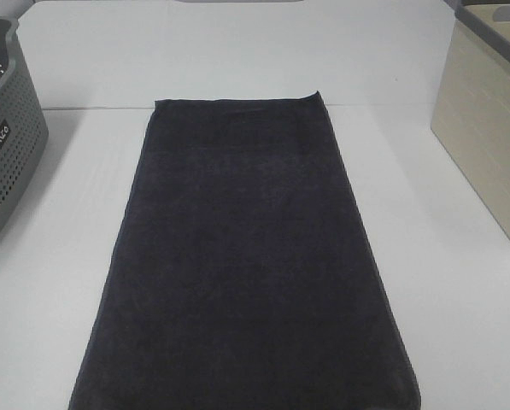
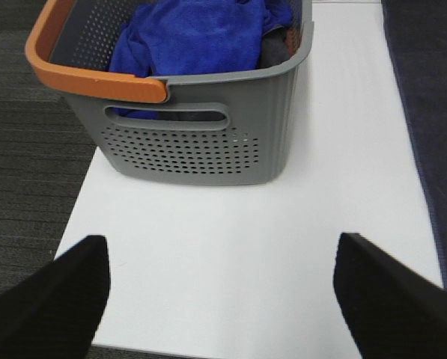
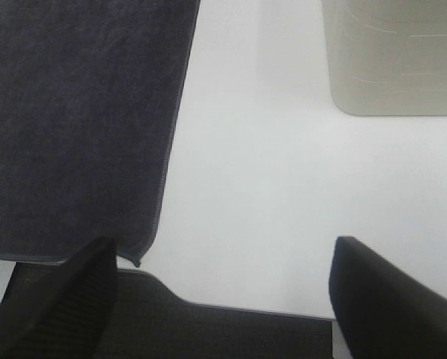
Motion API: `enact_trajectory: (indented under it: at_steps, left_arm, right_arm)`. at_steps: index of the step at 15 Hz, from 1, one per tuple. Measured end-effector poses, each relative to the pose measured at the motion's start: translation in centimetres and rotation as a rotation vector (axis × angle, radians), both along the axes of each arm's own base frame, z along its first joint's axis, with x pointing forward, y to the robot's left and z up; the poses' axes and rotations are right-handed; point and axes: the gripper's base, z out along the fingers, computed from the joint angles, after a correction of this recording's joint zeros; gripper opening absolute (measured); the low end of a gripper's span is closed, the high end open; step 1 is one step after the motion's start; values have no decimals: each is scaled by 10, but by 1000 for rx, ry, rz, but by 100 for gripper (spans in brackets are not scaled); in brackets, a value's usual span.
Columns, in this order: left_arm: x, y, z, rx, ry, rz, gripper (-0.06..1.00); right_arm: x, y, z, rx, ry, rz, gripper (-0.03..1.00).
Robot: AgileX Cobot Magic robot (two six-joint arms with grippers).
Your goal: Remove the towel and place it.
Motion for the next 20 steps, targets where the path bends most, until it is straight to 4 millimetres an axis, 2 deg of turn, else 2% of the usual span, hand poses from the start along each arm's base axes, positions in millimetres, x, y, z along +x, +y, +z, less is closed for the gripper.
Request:
enact_trajectory:
  at_steps: [2,4,8,20]
  left_arm:
    - [-10,1,-16,14,-29,11,77]
    - [-11,1,-28,9,-8,7,77]
    - [-3,-9,-33,-23,-47,-96,77]
    - [-2,-13,-33,-54,-54,-114,77]
  right_arm:
    - [-8,0,-11,-10,-34,11,77]
    - [-12,-1,-22,-36,-58,34,77]
    - [2,0,-39,-83,-72,72,77]
    - [3,1,-38,-78,-81,74,77]
